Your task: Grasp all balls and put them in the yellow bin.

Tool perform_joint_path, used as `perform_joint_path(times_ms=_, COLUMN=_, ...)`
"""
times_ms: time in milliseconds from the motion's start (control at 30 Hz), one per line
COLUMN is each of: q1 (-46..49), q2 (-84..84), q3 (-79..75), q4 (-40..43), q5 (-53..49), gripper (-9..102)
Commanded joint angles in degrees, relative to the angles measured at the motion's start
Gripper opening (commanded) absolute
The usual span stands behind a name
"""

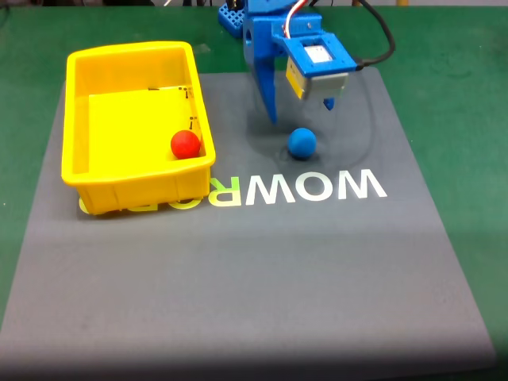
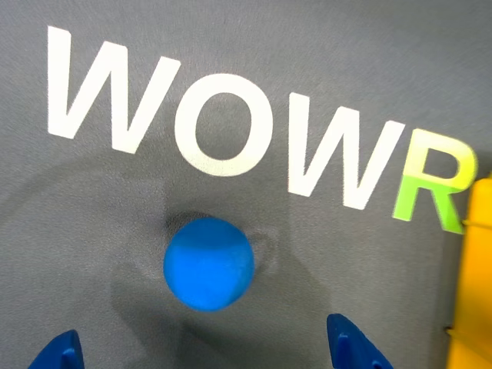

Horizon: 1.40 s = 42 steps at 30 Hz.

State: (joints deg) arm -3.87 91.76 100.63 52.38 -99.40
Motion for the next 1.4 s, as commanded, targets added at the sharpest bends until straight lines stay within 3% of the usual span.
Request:
perform_joint_path(times_ms=0, q1=0.09, q2=-0.79, q3=-0.97, q4=-1.93, q5=-0.09, gripper=35)
perform_joint_path(times_ms=1367, q1=-1.58, q2=-13.71, q3=-1.49, q4=-11.34, q5=0.62, gripper=33)
